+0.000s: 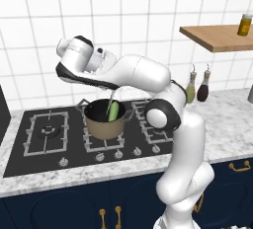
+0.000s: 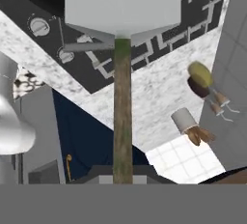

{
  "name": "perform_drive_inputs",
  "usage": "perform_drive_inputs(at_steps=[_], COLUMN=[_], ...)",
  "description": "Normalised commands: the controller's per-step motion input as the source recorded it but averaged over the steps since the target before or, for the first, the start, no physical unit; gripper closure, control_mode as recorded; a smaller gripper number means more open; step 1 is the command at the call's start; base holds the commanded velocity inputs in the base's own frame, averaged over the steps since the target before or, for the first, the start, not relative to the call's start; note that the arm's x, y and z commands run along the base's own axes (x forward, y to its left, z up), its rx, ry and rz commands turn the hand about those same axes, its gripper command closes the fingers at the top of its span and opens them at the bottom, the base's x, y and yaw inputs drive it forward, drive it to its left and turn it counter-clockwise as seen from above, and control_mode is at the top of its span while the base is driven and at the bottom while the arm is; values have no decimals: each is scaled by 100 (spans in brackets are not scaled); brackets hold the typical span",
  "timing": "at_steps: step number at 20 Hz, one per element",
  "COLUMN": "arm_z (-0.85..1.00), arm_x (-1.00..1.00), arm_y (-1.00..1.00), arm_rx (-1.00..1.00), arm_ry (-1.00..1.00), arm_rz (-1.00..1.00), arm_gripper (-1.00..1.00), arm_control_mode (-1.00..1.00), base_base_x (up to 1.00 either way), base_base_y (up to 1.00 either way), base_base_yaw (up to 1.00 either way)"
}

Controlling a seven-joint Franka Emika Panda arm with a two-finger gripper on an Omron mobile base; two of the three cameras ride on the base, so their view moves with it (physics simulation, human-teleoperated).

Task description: Put the corn and broccoli in the pot. Retrieve the spatula and lightly stir the vegetables in the pot.

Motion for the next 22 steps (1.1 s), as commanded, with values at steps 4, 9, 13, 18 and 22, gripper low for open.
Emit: perform_drive_inputs(at_steps=[4,9,13,18,22], arm_z=[-34,-51,-48,-23,-28], arm_x=[33,52,83,84,46], arm_y=[8,0,3,15,42], arm_rx=[0,0,-1,0,0], arm_ry=[3,9,23,14,0], arm_rz=[37,36,25,17,19], arm_gripper=[100,100,100,100,100], arm_control_mode=[-100,-100,-100,-100,-100], base_base_x=[0,0,0,0,0], base_base_y=[0,0,0,0,0], base_base_yaw=[0,0,0,0,0])
